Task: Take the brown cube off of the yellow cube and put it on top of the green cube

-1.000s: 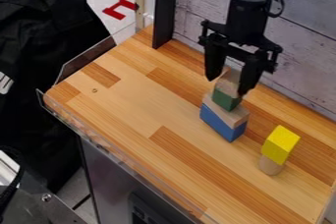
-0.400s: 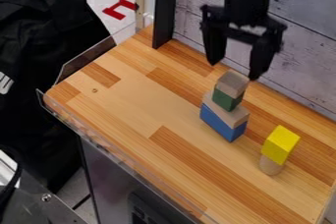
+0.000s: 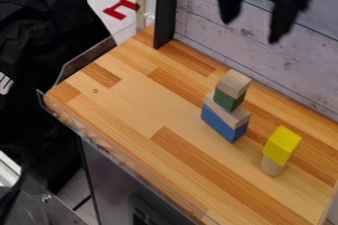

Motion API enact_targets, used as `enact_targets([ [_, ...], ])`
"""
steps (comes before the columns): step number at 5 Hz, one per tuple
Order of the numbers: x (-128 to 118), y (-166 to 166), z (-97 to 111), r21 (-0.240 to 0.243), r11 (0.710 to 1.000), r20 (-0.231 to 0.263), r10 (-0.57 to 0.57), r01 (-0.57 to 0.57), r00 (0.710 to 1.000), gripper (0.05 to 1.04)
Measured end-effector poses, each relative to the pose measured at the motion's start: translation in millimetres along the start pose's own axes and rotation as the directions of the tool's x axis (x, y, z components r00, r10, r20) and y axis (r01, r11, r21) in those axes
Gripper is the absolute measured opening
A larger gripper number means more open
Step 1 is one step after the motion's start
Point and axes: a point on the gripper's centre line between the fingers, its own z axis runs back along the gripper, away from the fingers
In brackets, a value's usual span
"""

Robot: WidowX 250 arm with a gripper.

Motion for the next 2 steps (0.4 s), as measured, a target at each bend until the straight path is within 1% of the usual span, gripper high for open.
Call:
enact_targets([
  [1,-5.6,-23.5,-19.5,-0.008,0.999,-0.08,-0.048,0.047,0.996,1.001],
  [2,-8.7,-31.0,-34.1,-0.02,0.999,-0.13,-0.047,0.045,0.99,1.0],
])
